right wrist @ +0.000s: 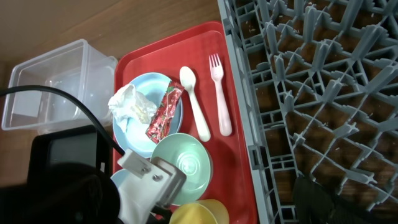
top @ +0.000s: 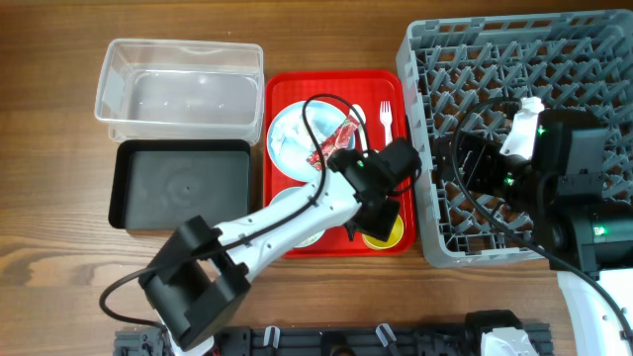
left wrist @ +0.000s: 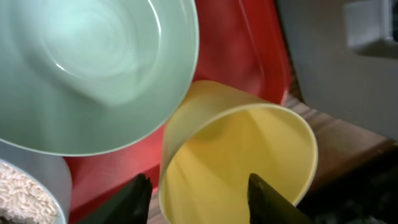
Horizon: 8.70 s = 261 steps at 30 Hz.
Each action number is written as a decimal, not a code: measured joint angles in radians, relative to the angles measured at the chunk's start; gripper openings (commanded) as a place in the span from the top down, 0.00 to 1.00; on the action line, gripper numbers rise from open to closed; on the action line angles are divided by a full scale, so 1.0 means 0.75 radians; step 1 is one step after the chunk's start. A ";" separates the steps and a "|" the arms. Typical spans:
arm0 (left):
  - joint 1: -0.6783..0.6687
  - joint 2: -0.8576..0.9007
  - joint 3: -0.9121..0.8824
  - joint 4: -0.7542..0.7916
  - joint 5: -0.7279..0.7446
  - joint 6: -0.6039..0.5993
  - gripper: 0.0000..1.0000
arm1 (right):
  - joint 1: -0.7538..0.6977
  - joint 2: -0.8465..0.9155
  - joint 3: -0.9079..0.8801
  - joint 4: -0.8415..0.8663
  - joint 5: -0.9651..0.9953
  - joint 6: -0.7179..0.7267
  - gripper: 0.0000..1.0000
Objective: Sort waste into correct bins and load items into the dishwasher rack
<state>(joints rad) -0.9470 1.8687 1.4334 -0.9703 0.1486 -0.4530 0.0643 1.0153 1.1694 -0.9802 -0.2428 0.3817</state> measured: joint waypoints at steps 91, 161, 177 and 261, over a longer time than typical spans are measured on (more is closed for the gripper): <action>0.017 -0.159 -0.526 0.270 -0.247 -0.091 0.81 | -0.290 0.306 0.088 -0.147 -0.130 -0.125 0.24; 0.197 -0.415 -0.640 0.409 -0.135 -0.185 0.53 | -0.287 0.304 0.087 -0.171 -0.136 -0.125 0.20; 0.551 0.205 -0.214 0.807 -0.511 0.065 0.57 | -0.287 0.302 0.087 -0.162 -0.136 -0.125 0.18; 0.685 -0.672 0.096 -0.304 -0.146 0.127 0.00 | -0.287 0.299 0.087 -0.037 -0.251 -0.342 0.00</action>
<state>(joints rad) -0.4332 1.3647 1.5055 -1.1980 0.0387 -0.3580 -0.1513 1.2396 1.2350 -1.0077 -0.4309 0.1253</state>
